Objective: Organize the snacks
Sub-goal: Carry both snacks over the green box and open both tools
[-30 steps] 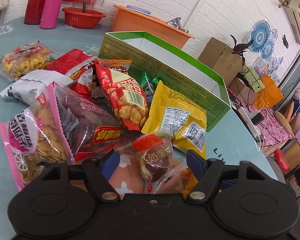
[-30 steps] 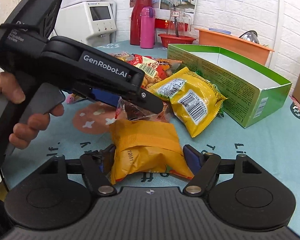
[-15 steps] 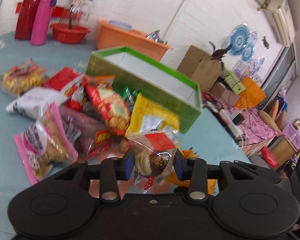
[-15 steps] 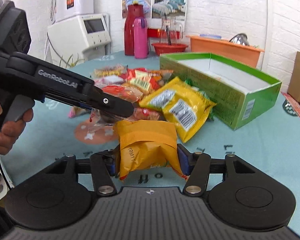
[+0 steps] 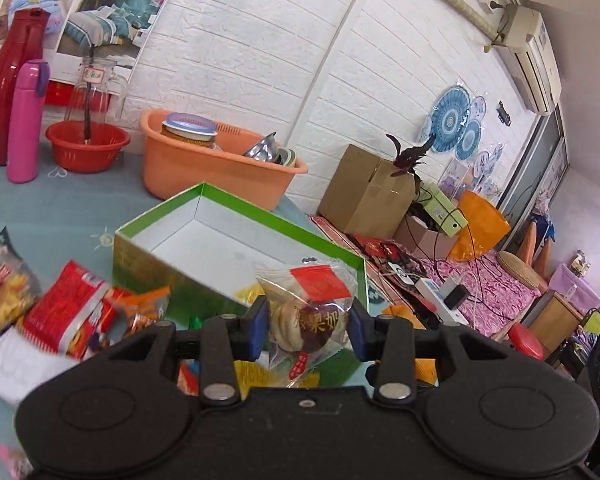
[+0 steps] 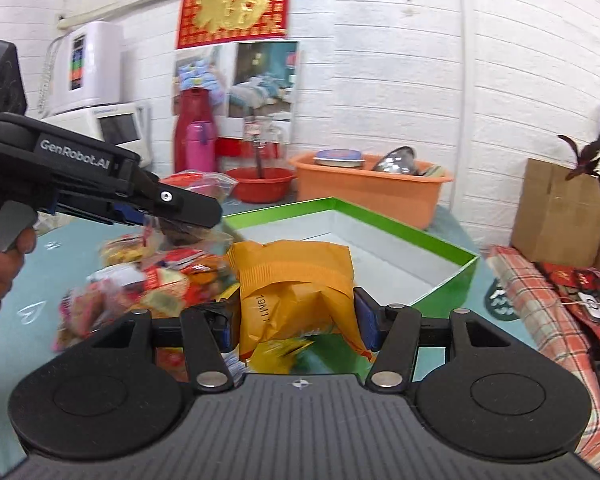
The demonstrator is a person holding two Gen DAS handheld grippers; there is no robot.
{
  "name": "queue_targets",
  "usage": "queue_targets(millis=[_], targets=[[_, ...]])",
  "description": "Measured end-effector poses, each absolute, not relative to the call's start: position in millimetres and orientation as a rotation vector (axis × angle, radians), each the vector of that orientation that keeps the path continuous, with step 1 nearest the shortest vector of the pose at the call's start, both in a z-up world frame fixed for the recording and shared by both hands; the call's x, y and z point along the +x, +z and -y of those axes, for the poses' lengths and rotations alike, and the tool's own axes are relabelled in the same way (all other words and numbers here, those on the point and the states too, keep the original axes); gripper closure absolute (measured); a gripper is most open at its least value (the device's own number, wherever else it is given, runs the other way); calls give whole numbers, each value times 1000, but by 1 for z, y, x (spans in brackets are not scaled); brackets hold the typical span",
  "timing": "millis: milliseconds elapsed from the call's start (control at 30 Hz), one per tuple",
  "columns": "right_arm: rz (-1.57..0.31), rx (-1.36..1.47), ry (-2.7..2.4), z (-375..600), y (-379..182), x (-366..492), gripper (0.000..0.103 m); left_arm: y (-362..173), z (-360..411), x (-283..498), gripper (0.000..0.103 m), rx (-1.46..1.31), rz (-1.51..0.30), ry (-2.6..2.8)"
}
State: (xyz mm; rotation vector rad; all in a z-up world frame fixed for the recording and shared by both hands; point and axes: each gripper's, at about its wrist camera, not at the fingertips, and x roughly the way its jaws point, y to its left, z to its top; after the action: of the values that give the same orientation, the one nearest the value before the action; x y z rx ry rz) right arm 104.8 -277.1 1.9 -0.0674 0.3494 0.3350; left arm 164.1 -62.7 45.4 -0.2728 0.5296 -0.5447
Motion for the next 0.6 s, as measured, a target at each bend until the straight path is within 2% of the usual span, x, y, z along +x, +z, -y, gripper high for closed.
queue_targets(millis=[600], targets=[[-397,-63,200,300,-28,222,11,10,84,288,5,-295,-626,-483]])
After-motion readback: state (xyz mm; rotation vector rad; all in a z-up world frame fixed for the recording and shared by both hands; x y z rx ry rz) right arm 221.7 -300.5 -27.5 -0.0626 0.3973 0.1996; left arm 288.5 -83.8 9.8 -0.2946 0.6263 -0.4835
